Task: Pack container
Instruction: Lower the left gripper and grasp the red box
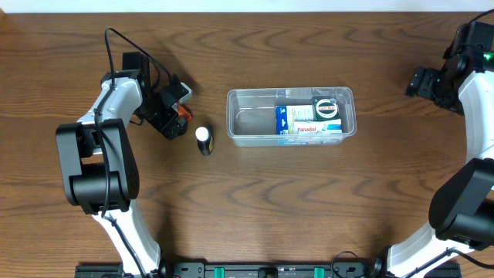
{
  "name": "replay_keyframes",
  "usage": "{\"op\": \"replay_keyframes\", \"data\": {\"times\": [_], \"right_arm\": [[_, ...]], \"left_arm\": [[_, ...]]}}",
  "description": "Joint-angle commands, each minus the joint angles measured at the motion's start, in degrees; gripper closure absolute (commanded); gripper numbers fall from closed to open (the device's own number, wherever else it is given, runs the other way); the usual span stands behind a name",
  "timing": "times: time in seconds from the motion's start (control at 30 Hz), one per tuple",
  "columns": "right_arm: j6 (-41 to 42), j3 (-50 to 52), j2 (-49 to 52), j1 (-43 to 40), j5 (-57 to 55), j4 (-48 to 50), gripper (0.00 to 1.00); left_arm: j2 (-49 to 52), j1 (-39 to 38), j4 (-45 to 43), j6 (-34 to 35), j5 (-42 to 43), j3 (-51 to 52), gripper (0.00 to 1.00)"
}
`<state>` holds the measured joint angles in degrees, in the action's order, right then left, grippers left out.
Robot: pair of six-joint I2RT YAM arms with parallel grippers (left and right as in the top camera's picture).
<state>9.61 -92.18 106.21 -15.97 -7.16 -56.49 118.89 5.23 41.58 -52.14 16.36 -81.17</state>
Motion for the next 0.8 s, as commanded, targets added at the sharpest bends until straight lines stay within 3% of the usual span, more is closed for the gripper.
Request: {"op": "replay_keyframes", "data": {"times": [0.0,0.07,0.23,0.37,0.57,0.77], "right_arm": [[-0.68,-0.61,-0.92,-0.24,-0.33,-0.07,0.01],[-0.68,-0.61,-0.92,-0.26,-0.35,-0.07,0.01],[-0.68,-0.61,-0.92,-0.24,-0.33,-0.07,0.01],[-0.68,-0.61,-0.92,-0.24,-0.35,-0.07,0.01],[-0.68,-0.61,-0.92,-0.24,-0.35,-0.07,0.01],[-0.66,-0.61,-0.92,-0.26,-0.33,-0.07,0.01]], "left_arm": [[1.27,0.04,0.72,0.61,3.06,0.81,0.02],[1.27,0.02,0.28,0.61,4.04,0.81,0.0],[1.27,0.04,0.31,0.59,3.98,0.81,0.17],[1.27,-0.11,0.28,0.61,3.98,0.81,0.23],[1.27,-0.87,-0.13,0.85,2.51,0.81,0.24],[1.27,-2.91,-2.03,4.68,-4.87,0.81,0.22]]}}
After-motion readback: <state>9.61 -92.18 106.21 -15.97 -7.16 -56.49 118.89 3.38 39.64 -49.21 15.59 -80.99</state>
